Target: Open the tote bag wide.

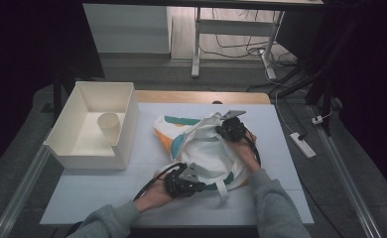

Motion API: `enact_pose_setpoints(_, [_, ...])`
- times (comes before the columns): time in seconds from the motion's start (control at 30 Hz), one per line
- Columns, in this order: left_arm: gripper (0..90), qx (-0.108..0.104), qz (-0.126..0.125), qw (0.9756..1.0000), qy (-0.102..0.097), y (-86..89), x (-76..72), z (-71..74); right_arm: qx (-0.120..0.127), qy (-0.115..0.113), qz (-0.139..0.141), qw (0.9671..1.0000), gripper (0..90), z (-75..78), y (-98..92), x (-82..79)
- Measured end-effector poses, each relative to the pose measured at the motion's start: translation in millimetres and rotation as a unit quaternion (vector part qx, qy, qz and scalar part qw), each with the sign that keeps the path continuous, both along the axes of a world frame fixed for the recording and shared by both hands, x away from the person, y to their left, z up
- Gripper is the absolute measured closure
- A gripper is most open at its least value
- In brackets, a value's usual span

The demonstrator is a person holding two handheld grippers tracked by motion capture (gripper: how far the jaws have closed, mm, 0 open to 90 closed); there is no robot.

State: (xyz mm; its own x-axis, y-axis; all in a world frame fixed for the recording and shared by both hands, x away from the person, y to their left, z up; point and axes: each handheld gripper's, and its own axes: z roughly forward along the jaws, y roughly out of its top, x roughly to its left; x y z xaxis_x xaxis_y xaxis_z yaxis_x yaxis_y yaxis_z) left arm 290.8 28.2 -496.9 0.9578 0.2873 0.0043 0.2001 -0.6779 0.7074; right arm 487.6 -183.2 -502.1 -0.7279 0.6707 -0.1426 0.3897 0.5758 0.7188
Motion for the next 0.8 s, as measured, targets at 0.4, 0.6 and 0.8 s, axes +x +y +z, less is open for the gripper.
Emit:
enact_pose_setpoints(0.4, [45.5,-0.056,0.074,0.9938,-0.062,27.7,-1.2,48.3,0.102,-0.005,0.032,0.9943,61.5,49.8,-11.3,-43.6])
enact_pose_setpoints(0.6, [44.4,-0.082,0.157,0.9837,-0.033,49.6,41.2,58.2,0.092,-0.006,0.043,0.9948,58.9,50.2,-15.0,-79.6])
enact_pose_setpoints(0.8, [44.3,-0.088,0.198,0.9761,-0.019,56.6,75.6,62.0,0.084,0.001,0.068,0.9942,57.2,49.7,-13.8,-106.3])
